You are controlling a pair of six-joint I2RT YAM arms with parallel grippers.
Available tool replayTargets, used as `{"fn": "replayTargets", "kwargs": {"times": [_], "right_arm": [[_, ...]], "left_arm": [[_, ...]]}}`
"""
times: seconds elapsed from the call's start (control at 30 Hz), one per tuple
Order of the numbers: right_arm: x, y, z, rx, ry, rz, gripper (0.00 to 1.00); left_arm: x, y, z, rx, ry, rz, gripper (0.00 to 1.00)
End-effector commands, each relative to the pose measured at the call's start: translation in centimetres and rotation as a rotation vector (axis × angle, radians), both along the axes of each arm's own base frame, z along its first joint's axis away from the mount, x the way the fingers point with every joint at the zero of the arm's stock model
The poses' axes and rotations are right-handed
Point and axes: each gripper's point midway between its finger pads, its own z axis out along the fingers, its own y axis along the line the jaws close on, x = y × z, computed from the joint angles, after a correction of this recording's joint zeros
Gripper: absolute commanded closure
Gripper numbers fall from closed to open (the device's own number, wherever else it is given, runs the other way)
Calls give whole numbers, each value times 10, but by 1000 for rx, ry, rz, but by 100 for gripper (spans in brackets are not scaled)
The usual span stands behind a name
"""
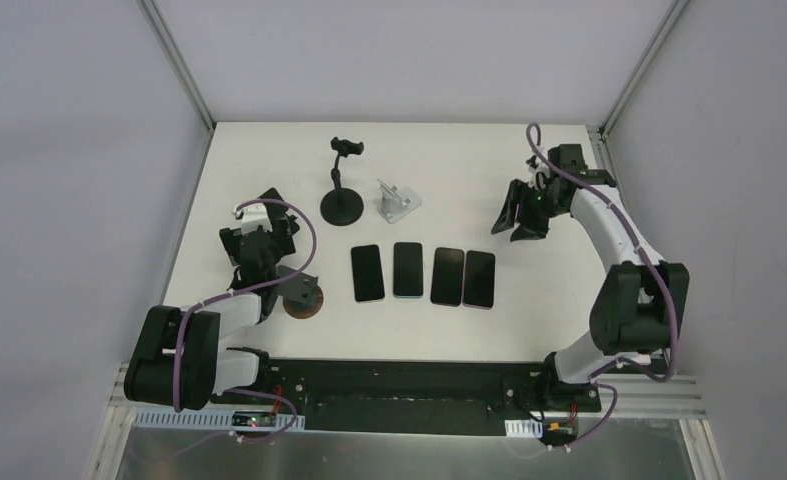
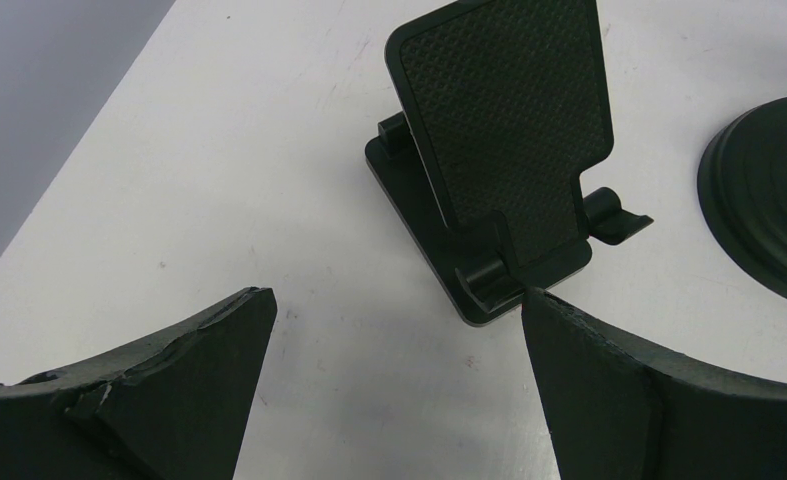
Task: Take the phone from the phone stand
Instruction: Place the phone at the center of the board, then reset both arms
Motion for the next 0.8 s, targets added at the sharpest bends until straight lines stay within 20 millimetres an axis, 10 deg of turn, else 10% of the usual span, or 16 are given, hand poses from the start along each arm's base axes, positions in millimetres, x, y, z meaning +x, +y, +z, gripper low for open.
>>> {"fn": "replayTargets", "kwargs": {"times": [0.0, 0.3, 0.33, 0.43, 0.77], "right_arm": [[30, -6, 80, -28, -264, -118, 45], [23, 16, 131, 165, -639, -165, 27], [17, 20, 138, 195, -673, -164, 6], [9, 20, 150, 208, -758, -172, 1], [15, 47, 135, 273, -430, -222, 1]], "left_arm": [[4, 1, 10, -16, -50, 5, 1], [4, 1, 9, -16, -49, 5, 1], [4, 1, 10, -16, -52, 6, 1], [4, 1, 10, -17, -52, 6, 1], [4, 1, 10, -16, -51, 6, 1]]}}
